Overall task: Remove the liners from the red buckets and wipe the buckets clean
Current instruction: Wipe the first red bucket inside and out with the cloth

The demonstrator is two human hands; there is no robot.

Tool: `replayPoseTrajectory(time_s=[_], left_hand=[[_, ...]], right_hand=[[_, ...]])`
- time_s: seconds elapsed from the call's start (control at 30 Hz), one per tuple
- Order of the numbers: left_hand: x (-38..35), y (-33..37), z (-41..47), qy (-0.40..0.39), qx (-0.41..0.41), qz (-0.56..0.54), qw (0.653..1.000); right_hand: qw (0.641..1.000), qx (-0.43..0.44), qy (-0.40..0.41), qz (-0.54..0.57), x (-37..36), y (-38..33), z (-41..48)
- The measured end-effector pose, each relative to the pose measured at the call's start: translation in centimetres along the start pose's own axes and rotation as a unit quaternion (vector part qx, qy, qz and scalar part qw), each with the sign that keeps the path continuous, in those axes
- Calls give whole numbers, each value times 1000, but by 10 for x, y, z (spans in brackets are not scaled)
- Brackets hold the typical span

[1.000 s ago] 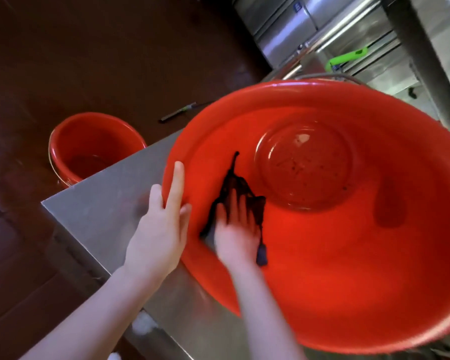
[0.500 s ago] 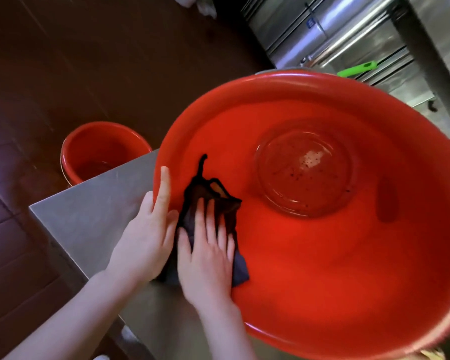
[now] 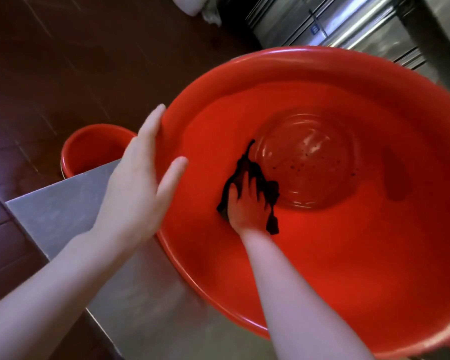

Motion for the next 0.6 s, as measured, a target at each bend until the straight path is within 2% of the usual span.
replayPoseTrajectory(time_s=[0.07,0.17,0.23,0.33,0.4,0.5,0.6], left_hand=[[-12,0,6,-14,-5,35,999],[-25,-20,-14,-67,53,61,994],[-31,-31,-28,-56,85,72,992],[-40,-38,-34,-16,90,80,993],[-42,-42,-34,-14,91,101,991],[-41,-44,-32,-15,92,117,989],[-40,-42,-31,-38,90,119,988]], right_hand=[[999,31,-8,-31,2,16,1],[996,0,-23,-90,5,54,-2],[992,-35,-33,-115,9,64,-3],[993,-71,-60,-70,14,40,-7],[998,-22,-45,-38,15,7,-29],[994,99,52,19,19,-40,-109],[991,109,60,50,19,-52,-131]])
Point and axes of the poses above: each hand's wrist, its own z-axis towards the middle knuckle, its own x-axis out of the back of the hand, y = z × x, the point moved 3 cm from there along z, towards the middle knuckle, and after that the axes turned 11 degrees about y, right-handed, at the moved point
